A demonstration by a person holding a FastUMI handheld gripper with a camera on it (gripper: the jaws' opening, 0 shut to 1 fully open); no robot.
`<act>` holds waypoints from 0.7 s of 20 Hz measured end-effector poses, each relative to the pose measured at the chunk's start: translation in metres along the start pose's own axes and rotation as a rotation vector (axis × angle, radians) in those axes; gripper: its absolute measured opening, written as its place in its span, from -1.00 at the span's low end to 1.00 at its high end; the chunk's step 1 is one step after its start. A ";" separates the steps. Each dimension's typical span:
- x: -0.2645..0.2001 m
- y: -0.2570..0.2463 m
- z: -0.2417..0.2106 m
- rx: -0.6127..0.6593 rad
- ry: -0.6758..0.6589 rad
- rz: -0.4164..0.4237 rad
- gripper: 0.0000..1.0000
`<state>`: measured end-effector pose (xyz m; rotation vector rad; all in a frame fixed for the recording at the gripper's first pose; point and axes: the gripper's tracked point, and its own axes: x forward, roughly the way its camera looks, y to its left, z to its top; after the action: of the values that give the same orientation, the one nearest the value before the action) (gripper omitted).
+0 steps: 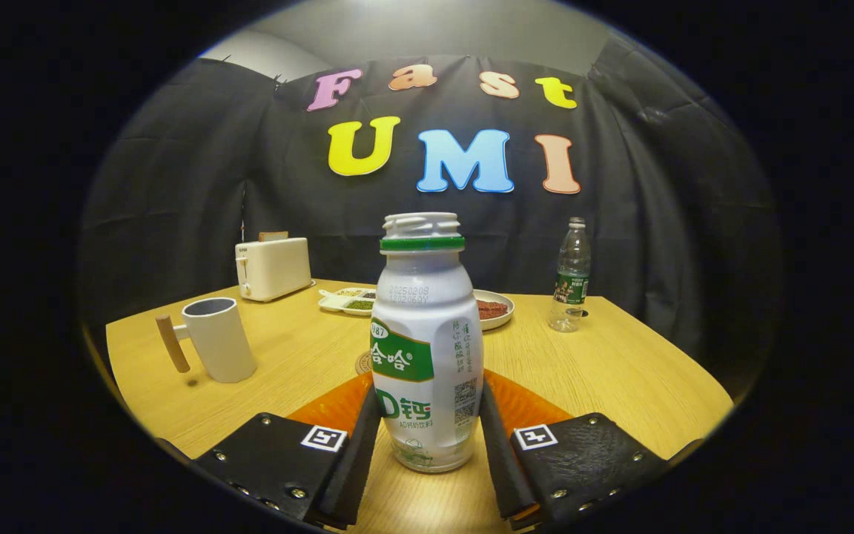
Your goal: Take the bottle from table, then pour the juice into the cup, finally place the bottle on the coaster
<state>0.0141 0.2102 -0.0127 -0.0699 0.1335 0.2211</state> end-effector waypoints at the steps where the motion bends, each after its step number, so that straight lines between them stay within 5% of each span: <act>1: 0.001 0.002 0.003 -0.020 0.002 -0.003 0.35; 14: 0.024 0.052 0.053 -0.428 -0.043 -0.047 0.35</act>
<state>0.0324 0.2707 0.0338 -0.4935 0.0397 0.2007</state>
